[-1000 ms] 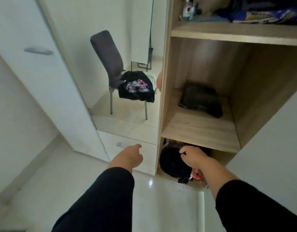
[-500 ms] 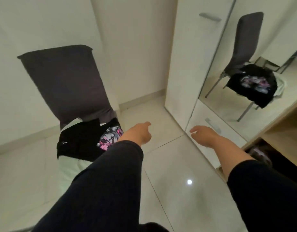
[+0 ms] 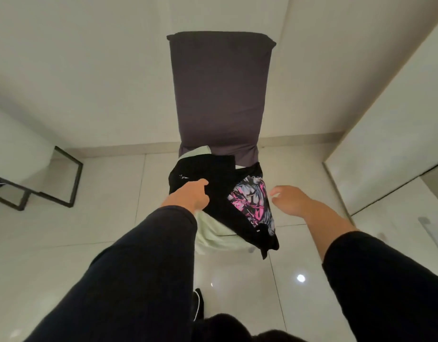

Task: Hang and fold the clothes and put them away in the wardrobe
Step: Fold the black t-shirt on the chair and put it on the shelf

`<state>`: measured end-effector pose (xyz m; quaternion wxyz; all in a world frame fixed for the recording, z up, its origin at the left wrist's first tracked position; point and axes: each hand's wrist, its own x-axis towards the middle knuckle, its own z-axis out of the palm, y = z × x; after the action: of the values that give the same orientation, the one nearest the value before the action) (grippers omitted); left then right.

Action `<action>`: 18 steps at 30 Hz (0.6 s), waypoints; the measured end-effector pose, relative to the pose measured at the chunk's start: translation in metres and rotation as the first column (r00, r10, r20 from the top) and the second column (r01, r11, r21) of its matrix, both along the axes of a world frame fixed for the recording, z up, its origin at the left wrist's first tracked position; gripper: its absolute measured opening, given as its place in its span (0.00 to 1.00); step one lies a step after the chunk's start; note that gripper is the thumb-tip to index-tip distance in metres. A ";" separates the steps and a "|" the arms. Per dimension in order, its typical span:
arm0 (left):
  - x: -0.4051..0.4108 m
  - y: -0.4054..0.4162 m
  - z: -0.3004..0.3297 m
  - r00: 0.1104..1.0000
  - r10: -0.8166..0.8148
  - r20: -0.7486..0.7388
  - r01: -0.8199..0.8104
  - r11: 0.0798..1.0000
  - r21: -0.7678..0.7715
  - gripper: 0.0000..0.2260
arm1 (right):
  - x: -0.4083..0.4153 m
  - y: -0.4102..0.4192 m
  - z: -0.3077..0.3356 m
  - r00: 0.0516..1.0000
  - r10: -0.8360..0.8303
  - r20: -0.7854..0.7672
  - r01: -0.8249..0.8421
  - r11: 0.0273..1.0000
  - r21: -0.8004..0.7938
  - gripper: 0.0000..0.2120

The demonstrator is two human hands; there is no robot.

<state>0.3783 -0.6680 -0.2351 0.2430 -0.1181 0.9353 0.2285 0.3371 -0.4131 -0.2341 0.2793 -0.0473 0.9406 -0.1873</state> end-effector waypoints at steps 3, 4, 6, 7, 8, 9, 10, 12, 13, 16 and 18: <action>-0.015 -0.043 -0.023 0.999 0.000 0.054 0.000 1.000 0.014 0.25 | -0.019 -0.044 -0.024 0.998 0.065 0.022 -0.065 0.998 0.023 0.17; -0.019 -0.053 -0.030 0.998 0.007 0.060 -0.008 1.000 0.016 0.25 | -0.025 -0.055 -0.034 0.996 0.085 0.038 -0.086 0.996 0.031 0.17; -0.029 -0.069 -0.045 0.996 0.008 0.083 -0.010 1.000 0.019 0.25 | -0.034 -0.073 -0.053 0.989 0.122 0.086 -0.127 0.991 0.052 0.17; -0.035 -0.075 -0.054 0.996 0.004 0.093 -0.006 1.000 0.027 0.25 | -0.039 -0.081 -0.063 0.986 0.133 0.103 -0.139 0.988 0.059 0.17; -0.041 -0.078 -0.064 0.995 -0.005 0.103 0.001 0.999 0.037 0.25 | -0.044 -0.087 -0.073 0.984 0.132 0.117 -0.141 0.988 0.065 0.17; -0.048 -0.080 -0.074 0.994 -0.007 0.109 0.002 0.999 0.053 0.25 | -0.048 -0.093 -0.085 0.983 0.131 0.129 -0.140 0.988 0.068 0.17; -0.054 -0.081 -0.085 0.994 -0.013 0.109 0.005 0.998 0.070 0.24 | -0.052 -0.098 -0.098 0.981 0.130 0.141 -0.140 0.988 0.064 0.18; -0.065 -0.080 -0.112 0.994 -0.018 0.110 0.006 0.994 0.107 0.24 | -0.057 -0.107 -0.128 0.976 0.123 0.182 -0.134 0.989 0.055 0.19; -0.068 -0.079 -0.127 0.992 -0.026 0.121 0.012 0.993 0.115 0.24 | -0.058 -0.110 -0.146 0.972 0.116 0.207 -0.130 0.990 0.057 0.19; -0.073 -0.076 -0.173 0.988 -0.034 0.149 0.018 0.994 0.109 0.24 | -0.060 -0.116 -0.191 0.963 0.060 0.263 -0.080 0.995 0.066 0.21; -0.079 -0.077 -0.197 0.991 -0.015 0.132 0.006 0.998 0.065 0.25 | -0.065 -0.122 -0.212 0.969 -0.026 0.245 0.014 0.999 0.052 0.23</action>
<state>0.2991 -0.7451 -0.4319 0.3096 -0.1204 0.9098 0.2490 0.2724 -0.5351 -0.4460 0.3928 -0.0073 0.9035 -0.1712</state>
